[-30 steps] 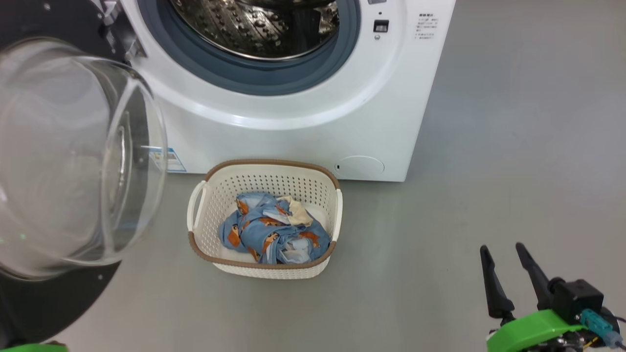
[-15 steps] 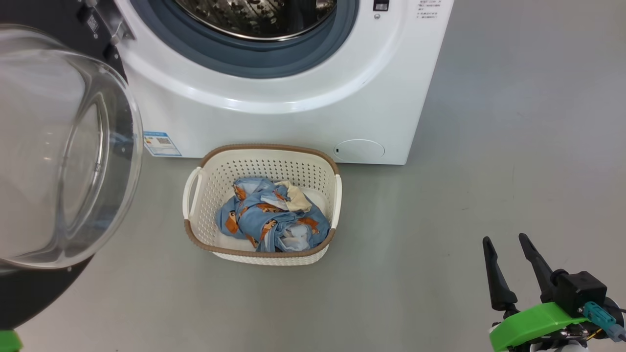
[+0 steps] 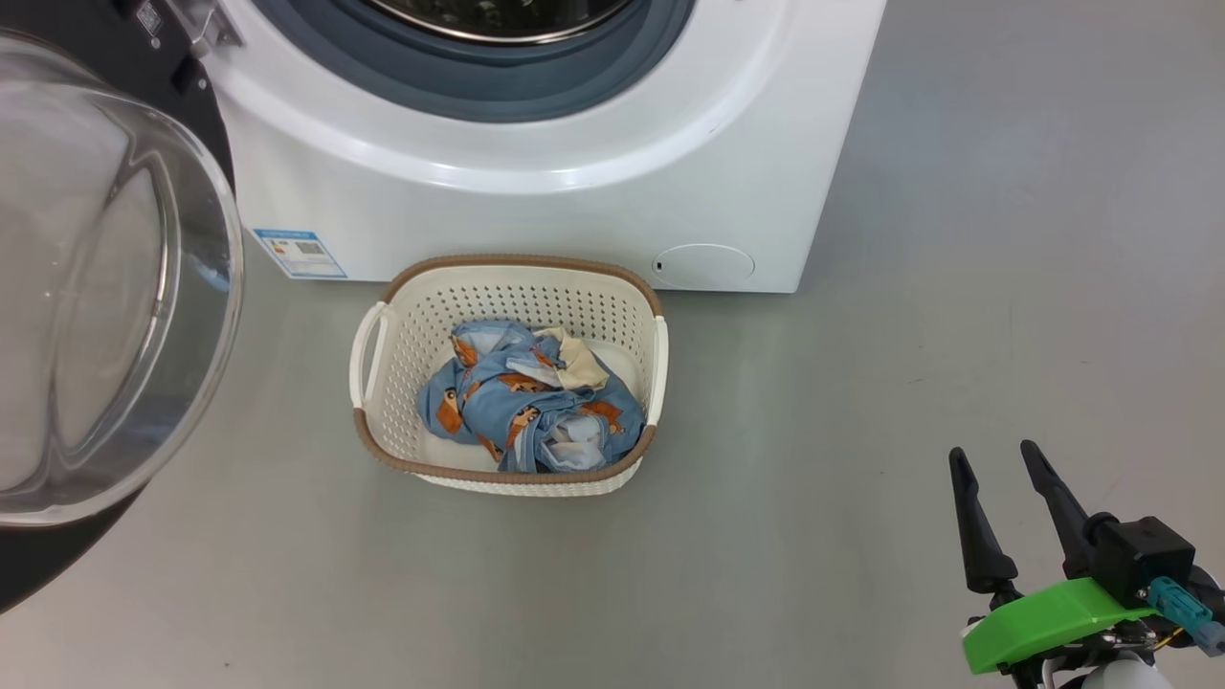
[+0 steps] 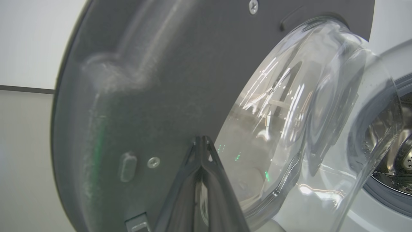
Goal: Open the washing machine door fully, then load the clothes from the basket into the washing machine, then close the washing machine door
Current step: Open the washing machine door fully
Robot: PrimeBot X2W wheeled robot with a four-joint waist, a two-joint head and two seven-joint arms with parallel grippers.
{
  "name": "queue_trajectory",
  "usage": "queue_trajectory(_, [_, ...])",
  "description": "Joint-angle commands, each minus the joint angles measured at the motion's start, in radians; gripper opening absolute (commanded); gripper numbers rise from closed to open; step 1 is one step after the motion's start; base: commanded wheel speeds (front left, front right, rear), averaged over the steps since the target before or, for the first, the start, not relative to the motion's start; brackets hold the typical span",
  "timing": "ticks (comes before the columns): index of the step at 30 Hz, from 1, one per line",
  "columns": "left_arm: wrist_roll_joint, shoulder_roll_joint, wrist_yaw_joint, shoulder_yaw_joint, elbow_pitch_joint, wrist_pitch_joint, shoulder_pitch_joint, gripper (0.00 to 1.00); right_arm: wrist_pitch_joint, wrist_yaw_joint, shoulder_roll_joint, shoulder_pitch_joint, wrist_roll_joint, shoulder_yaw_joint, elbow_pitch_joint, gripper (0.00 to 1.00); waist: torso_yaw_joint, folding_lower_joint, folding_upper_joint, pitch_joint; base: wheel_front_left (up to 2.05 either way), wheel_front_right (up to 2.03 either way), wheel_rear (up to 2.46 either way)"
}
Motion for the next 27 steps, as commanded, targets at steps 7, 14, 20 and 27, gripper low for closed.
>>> queue_trajectory(7, [0.04,0.034,-0.021,0.037,-0.033,-0.005,-0.024,0.0,-0.005,0.002,-0.006,-0.032,-0.005,0.015,-0.016,1.0,0.003,0.0,-0.0001,-0.008,0.0,0.0,0.0])
queue_trajectory(14, [0.069,-0.012,-0.032,0.01,-0.107,-0.005,0.028,0.0,-0.005,0.002,0.003,-0.024,0.003,0.015,-0.007,1.0,0.01,0.0,-0.0001,-0.043,0.0,0.0,0.0])
queue_trajectory(20, [0.077,-0.052,-0.035,-0.044,-0.203,-0.005,0.099,0.0,-0.005,0.002,0.01,-0.019,0.008,0.019,-0.003,1.0,0.009,0.0,-0.0001,-0.066,0.0,0.0,0.0])
queue_trajectory(27, [0.062,-0.063,-0.035,-0.149,-0.282,-0.005,0.164,0.07,-0.005,0.002,0.013,-0.014,0.014,0.022,-0.003,1.0,0.001,0.0,-0.0001,-0.083,0.0,0.0,0.0])
